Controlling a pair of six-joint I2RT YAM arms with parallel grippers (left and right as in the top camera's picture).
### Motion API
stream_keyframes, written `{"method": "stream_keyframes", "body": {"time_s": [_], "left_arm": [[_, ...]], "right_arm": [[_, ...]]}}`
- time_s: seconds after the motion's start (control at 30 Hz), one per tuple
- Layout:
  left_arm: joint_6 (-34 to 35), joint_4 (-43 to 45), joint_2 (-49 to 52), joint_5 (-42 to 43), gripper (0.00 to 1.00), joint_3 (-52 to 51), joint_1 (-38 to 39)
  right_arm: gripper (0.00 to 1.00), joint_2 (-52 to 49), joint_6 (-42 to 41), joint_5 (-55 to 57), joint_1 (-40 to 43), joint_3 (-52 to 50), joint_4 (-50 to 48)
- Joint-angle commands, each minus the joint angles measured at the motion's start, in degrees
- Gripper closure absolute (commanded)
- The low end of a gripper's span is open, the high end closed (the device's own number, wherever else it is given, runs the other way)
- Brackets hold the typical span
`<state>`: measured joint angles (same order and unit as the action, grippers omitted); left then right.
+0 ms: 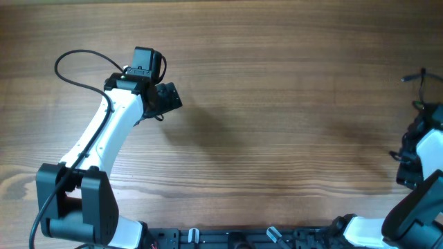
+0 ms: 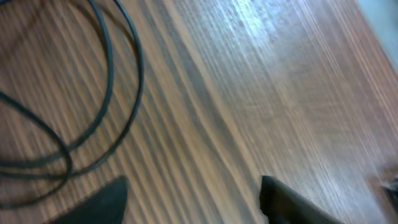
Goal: Untangle cables
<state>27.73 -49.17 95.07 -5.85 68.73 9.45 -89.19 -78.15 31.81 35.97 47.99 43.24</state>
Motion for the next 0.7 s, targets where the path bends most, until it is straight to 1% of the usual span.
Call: {"method": "stream_keyframes", "body": {"time_s": [0.0,0.03,0.07,0.1,0.17,0.23,0.27,0.4,0.47,0.5,0.53,0.57,0.63,0.67], "left_arm": [[-0.5,0.2,0.5,0.5,0.0,-0.2,-0.2],[-0.5,0.2,0.5,0.5,0.0,-0.2,-0.2],[-0.5,0.2,0.5,0.5,0.0,-0.2,-0.2],[-0.5,0.2,0.5,0.5,0.0,-0.2,-0.2],[-0.5,0.2,0.5,0.5,0.0,-0.2,-0.2],[-0.5,0.1,0.5,0.5,0.0,-0.2,-0.2],[-0.5,0.1,0.5,0.5,0.0,-0.2,-0.2],[-0.5,0.1,0.5,0.5,0.0,-0.2,-0.2],[-0.5,0.1,0.5,0.5,0.0,-0.2,-0.2],[-0.5,0.1,0.5,0.5,0.0,-0.2,-0.2],[-0.5,0.1,0.5,0.5,0.0,-0.2,-0.2],[-0.5,0.1,0.5,0.5,0.0,-0.2,-0.2],[-0.5,0.1,0.5,0.5,0.0,-0.2,-0.2],[-0.5,0.1,0.5,0.5,0.0,-0.2,-0.2]], "right_arm": [[0.52,-0.3,0.1,1.7,0.3,-5.4,-6.3],[0.62,-0.3,0.1,1.5,0.3,-6.7,-8.5],[0.77,-0.5,0.1,1.5,0.3,-8.0,-11.2],[0.96,-0.5,0.0,1.0,0.3,-9.0,-13.3],[0.96,-0.5,-1.2,-1.3,0.3,-11.5,-17.9],[0.96,-0.5,-5.6,-2.5,0.3,-13.8,-21.5],[0.96,-0.5,-6.5,-3.0,0.3,-15.0,-23.5],[0.95,-1.1,-6.2,-3.2,0.4,-17.7,-31.9],[0.95,-3.3,-5.6,-5.8,1.0,-17.7,-35.0],[0.95,-4.5,-4.2,-8.1,1.6,-17.7,-36.7],[0.95,-6.6,-0.9,-11.0,2.4,-17.7,-39.9],[0.95,-10.6,6.8,-16.0,3.6,-17.7,-47.1],[0.95,-16.5,14.0,-21.5,5.4,-17.0,-55.3],[0.95,-19.5,16.0,-23.2,6.4,-15.8,-57.4]]}}
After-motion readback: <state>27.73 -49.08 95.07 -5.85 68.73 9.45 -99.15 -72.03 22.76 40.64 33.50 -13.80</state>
